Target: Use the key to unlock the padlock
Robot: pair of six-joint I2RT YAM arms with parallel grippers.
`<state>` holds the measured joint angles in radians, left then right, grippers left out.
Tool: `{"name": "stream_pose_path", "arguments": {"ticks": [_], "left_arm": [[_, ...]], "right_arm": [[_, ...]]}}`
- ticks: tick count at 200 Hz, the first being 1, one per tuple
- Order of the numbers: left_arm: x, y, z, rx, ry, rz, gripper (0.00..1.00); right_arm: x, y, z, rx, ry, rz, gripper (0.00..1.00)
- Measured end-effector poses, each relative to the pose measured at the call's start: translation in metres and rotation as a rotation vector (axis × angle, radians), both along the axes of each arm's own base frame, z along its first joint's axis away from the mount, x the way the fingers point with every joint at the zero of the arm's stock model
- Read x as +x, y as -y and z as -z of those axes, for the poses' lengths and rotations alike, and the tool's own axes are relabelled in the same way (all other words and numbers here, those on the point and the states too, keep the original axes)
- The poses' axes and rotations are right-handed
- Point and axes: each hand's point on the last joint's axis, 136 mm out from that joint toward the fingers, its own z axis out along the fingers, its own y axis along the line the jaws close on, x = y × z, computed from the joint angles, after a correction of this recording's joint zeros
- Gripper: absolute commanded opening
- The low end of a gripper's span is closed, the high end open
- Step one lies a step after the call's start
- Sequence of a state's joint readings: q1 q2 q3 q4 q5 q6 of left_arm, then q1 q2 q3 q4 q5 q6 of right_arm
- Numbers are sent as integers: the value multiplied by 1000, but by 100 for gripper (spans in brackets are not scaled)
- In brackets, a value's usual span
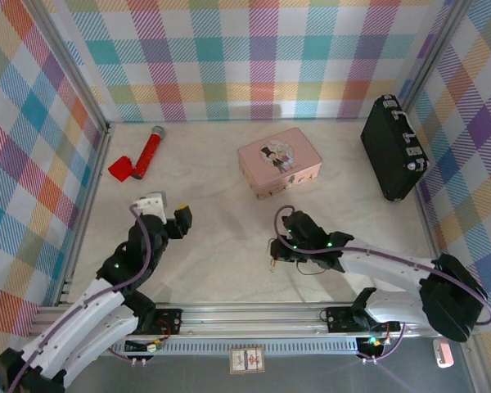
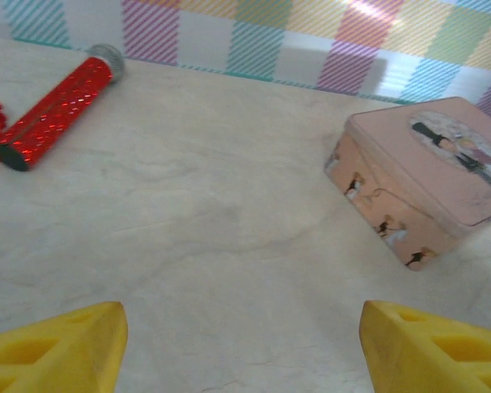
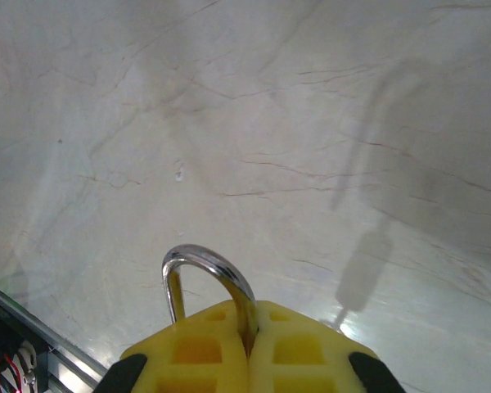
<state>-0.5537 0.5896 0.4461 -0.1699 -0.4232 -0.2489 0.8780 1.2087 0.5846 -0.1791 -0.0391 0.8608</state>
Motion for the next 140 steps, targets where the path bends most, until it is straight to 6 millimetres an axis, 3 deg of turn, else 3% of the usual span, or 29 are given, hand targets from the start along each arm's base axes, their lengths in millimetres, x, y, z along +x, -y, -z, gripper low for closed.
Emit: {"name": "stream_pose_path", "arguments": {"ticks": [36,72,140], "left_arm": [[-8,-8,29,65,-27,1,75],[-6,-6,37,89,-45,7,75],[-7,-7,30,73,-20,9,75]], "right_arm": [[-1,-33,4,-20,-23,-52,0],[4,-62,12,-42,-43,-88,0],[5,-69,34,-99,-103,-84,0]]}}
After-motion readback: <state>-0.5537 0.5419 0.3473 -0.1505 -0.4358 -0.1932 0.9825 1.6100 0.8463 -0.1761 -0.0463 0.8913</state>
